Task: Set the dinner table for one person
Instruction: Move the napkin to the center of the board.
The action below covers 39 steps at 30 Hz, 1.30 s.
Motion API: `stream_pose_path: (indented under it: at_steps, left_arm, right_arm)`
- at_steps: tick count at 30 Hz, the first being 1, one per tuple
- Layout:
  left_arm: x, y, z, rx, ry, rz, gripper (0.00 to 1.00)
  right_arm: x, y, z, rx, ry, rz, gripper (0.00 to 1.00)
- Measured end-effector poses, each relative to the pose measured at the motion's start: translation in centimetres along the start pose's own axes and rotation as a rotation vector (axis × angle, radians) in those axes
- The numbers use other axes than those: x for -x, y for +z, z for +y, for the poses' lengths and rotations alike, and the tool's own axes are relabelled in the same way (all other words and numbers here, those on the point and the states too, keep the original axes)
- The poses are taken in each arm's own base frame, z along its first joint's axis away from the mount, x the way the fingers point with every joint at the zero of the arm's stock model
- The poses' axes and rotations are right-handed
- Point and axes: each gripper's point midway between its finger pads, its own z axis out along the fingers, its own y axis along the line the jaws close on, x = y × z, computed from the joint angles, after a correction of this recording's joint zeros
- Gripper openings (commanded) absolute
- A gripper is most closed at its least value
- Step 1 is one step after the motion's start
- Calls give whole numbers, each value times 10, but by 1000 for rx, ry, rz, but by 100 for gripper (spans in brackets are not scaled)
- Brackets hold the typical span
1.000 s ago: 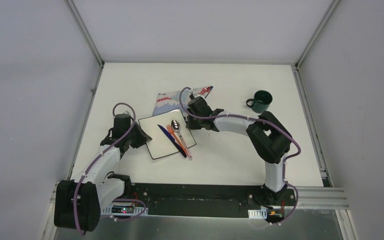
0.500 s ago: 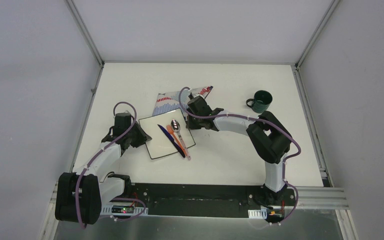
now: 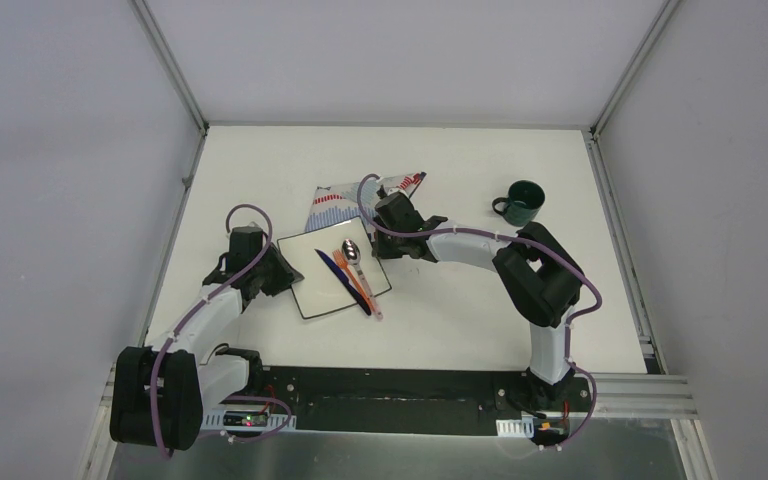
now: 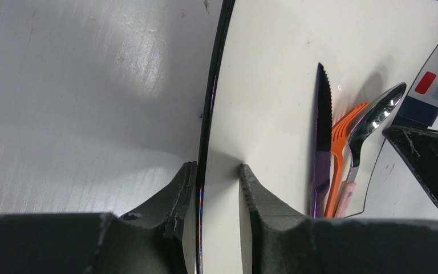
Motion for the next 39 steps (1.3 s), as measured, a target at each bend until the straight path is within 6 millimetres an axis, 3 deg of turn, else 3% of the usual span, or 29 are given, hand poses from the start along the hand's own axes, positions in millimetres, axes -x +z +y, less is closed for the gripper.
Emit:
stream_pose_path:
  at_steps: [9, 22, 39]
  left_arm:
    - [-5, -2, 2, 2, -22, 4, 33]
    - [-9, 1, 8, 30, -35, 29, 46]
    - [-10, 2, 1, 1, -35, 47, 53]
  right_arm:
    - [-1, 1, 4, 20, -2, -3, 0]
    - [-3, 1, 10, 39, -8, -5, 0]
    - [-4, 1, 11, 45, -8, -5, 0]
